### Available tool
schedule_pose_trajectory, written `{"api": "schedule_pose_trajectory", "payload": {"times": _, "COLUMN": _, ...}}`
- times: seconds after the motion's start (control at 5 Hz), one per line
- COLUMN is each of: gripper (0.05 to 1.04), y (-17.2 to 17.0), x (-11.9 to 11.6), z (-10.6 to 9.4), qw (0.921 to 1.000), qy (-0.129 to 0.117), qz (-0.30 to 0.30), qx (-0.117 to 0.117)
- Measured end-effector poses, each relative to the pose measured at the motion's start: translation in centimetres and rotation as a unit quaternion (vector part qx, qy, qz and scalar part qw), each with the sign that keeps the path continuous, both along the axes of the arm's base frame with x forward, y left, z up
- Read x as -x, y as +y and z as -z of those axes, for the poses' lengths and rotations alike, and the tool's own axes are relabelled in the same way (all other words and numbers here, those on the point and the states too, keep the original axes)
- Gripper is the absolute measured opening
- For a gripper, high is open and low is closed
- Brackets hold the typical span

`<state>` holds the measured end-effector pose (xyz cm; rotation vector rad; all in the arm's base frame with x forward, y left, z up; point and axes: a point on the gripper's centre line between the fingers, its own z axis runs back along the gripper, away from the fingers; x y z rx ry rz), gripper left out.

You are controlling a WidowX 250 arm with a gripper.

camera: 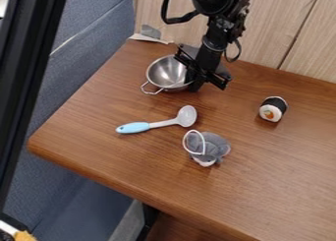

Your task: Move silver bowl on left side of table

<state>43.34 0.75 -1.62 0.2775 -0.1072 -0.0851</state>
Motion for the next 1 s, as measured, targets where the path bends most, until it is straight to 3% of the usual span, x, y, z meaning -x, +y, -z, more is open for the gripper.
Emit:
{"api": "schedule_pose_trajectory", "payload": {"times": 0.4, "gripper": 0.084, "y": 0.3, "x": 1.4, "z": -1.2, "qw": 0.9998, "qy": 0.002, "qz": -0.003, "qx": -0.02}}
{"api": "schedule_pose_trajectory", "payload": {"times": 0.8, "gripper": 0.075, "y": 1.5, "x": 4.1, "z": -6.3, "qw": 0.9972, "qy": -0.054, "qz": -0.017, "qx": -0.049}}
{"api": "schedule_pose_trajectory", "payload": {"times": 1.0, "gripper": 0.074, "y": 3.8, "x": 6.5, "z": -7.1, "qw": 0.9953, "qy": -0.061, "qz": -0.053, "qx": -0.052}}
